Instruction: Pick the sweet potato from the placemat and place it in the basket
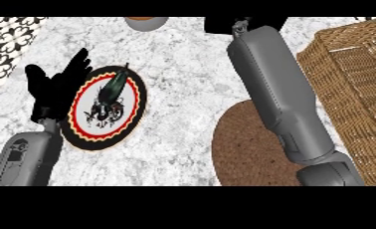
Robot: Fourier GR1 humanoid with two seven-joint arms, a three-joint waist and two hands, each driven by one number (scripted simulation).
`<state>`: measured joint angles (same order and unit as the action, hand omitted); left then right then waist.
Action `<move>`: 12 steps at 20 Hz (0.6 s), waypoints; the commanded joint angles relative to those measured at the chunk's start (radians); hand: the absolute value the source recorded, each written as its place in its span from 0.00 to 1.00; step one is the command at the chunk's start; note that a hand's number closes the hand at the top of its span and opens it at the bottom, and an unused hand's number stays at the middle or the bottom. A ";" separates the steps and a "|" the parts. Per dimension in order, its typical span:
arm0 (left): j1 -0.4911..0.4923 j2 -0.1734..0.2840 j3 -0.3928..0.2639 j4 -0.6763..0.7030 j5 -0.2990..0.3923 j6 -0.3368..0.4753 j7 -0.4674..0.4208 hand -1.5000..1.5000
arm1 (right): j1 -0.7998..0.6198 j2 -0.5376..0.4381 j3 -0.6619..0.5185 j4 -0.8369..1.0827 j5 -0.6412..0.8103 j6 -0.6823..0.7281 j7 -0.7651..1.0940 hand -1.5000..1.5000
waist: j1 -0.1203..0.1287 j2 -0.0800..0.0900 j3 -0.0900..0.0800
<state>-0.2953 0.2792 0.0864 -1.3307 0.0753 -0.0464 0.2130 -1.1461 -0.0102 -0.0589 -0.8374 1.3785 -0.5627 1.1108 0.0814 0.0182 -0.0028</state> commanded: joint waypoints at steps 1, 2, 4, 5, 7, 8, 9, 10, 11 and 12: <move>0.005 0.025 0.031 -0.001 0.023 -0.015 0.011 0.50 | -0.125 0.010 -0.060 0.121 0.106 -0.056 0.215 1.00 | -0.017 -0.003 0.000; 0.027 -0.031 -0.017 -0.043 -0.020 0.042 0.016 0.50 | -0.137 -0.022 -0.075 0.143 0.130 -0.033 0.215 1.00 | -0.019 -0.006 0.001; -0.014 -0.006 0.009 0.014 -0.002 0.014 0.009 0.50 | -0.190 -0.042 -0.116 0.180 0.140 -0.067 0.207 1.00 | -0.022 0.004 0.000; -0.013 0.010 0.013 -0.022 0.006 0.006 0.038 0.50 | -0.219 -0.056 -0.129 0.198 0.153 -0.037 0.212 1.00 | -0.021 -0.002 0.001; 0.034 0.009 0.022 -0.022 0.012 -0.002 -0.001 0.50 | -0.208 -0.105 -0.163 0.221 0.167 -0.065 0.192 1.00 | -0.024 -0.002 0.001; 0.011 0.013 0.026 -0.030 0.018 -0.002 0.020 0.50 | -0.256 -0.074 -0.160 0.249 0.207 -0.047 0.243 1.00 | -0.018 -0.002 0.001; 0.029 0.022 0.032 -0.022 0.024 -0.017 0.012 0.50 | -0.258 -0.123 -0.184 0.253 0.203 -0.038 0.216 1.00 | -0.024 -0.002 0.001; 0.017 -0.019 -0.001 -0.017 -0.012 0.023 0.002 0.50 | -0.286 -0.163 -0.207 0.273 0.192 -0.037 0.176 1.00 | -0.025 0.003 0.001; 0.009 -0.017 0.003 -0.035 -0.002 0.021 0.016 0.50 | -0.263 -0.164 -0.214 0.286 0.204 -0.061 0.181 1.00 | -0.030 -0.001 0.002; 0.040 0.001 0.010 -0.047 0.000 0.010 0.022 0.50 | -0.296 -0.181 -0.224 0.304 0.229 -0.043 0.209 1.00 | -0.017 0.000 0.001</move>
<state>-0.2769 0.2769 0.0967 -1.3577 0.0782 -0.0374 0.2269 -1.3788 -0.1398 -0.2423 -0.5914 1.5620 -0.5840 1.1442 0.0595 0.0177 -0.0019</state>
